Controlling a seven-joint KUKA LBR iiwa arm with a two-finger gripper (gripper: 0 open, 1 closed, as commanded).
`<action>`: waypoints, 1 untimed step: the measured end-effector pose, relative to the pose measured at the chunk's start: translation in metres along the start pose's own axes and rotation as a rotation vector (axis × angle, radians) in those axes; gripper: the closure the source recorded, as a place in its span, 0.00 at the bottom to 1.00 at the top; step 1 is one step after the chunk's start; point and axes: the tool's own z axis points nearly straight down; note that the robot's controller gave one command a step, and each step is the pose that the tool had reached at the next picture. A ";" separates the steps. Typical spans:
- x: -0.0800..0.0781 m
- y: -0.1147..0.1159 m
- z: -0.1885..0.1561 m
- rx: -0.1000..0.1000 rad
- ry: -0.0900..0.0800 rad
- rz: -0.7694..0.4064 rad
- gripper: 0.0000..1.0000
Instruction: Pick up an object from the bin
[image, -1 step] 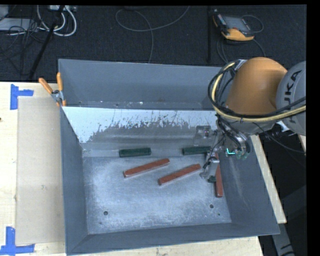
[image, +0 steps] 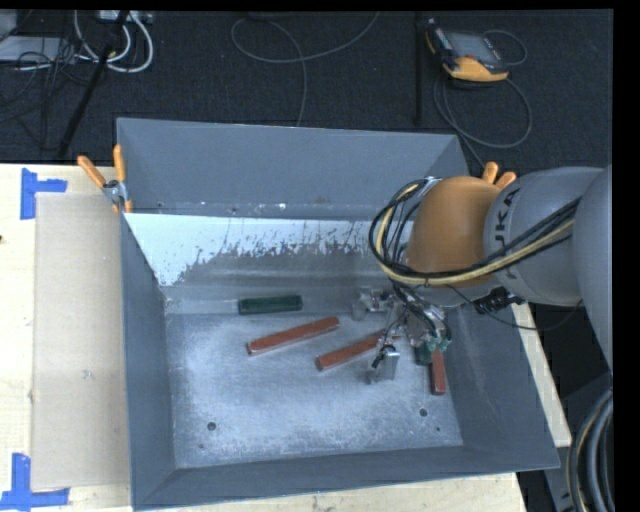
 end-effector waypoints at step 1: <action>-0.002 0.000 -0.005 0.001 -0.008 -0.002 1.00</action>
Offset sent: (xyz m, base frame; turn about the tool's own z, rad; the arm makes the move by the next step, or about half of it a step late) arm 0.0000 0.0000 0.0000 0.0000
